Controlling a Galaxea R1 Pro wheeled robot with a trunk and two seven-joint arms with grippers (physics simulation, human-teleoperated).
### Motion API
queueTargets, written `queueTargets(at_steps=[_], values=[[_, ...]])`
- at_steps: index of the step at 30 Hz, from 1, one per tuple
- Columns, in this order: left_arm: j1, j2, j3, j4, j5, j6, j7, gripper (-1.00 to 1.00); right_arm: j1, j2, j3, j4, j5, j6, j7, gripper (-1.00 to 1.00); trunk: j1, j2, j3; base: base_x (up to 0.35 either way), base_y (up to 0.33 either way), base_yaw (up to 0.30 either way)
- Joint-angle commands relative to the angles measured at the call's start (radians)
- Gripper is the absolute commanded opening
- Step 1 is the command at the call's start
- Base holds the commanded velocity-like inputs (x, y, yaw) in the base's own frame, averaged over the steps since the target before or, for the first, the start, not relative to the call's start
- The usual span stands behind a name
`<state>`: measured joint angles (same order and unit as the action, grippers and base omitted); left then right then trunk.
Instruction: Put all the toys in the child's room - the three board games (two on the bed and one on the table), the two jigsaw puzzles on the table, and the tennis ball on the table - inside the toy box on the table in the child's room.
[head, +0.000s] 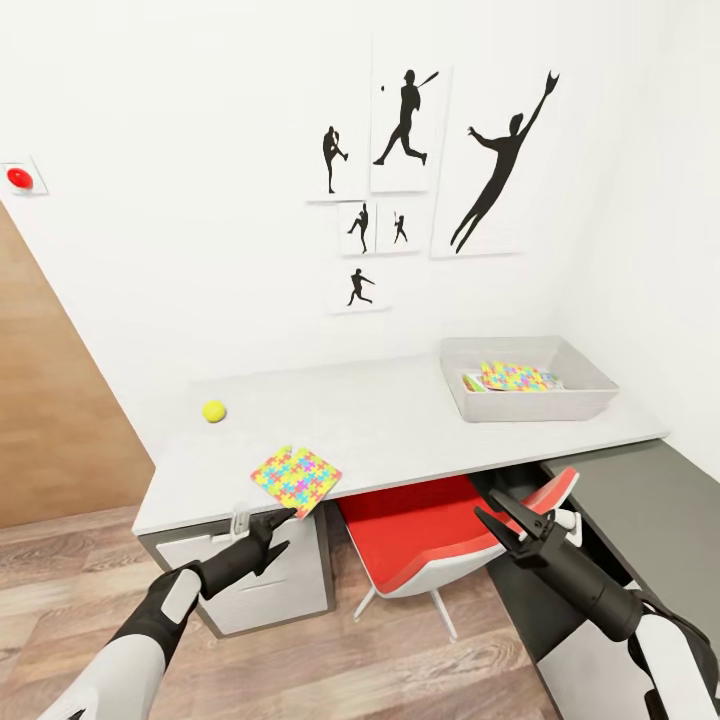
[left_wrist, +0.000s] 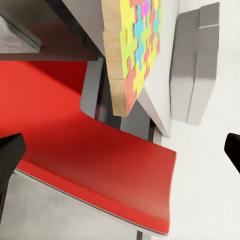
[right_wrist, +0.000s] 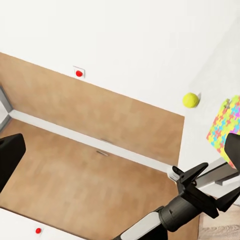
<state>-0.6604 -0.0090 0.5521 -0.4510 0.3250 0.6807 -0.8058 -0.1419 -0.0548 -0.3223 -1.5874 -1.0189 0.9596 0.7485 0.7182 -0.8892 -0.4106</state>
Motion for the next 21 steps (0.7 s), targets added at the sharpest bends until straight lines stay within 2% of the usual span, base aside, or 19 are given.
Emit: queueTargets(at_steps=[1,10,21], values=[[-0.001,-0.001,0.004,-0.001,0.0,0.006,-0.001,1.0,-0.001,0.0,-0.001,0.0,0.002,0.004,0.003,1.0,0.0,-0.001,-0.001,0.0,-0.007,0.0],[-0.001,-0.002,0.003,-0.001,0.0,0.007,-0.001,1.0,-0.001,0.005,0.0,0.001,0.005,0.002,0.0,1.0,0.0,-0.001,-0.001,0.037,-0.127,0.0],[-0.001,-0.001,0.002,-0.002,0.0,0.004,-0.001,1.0,-0.001,0.007,0.0,0.001,0.008,0.002,-0.002,1.0,0.0,-0.001,-0.001,0.044,-0.018,0.0]])
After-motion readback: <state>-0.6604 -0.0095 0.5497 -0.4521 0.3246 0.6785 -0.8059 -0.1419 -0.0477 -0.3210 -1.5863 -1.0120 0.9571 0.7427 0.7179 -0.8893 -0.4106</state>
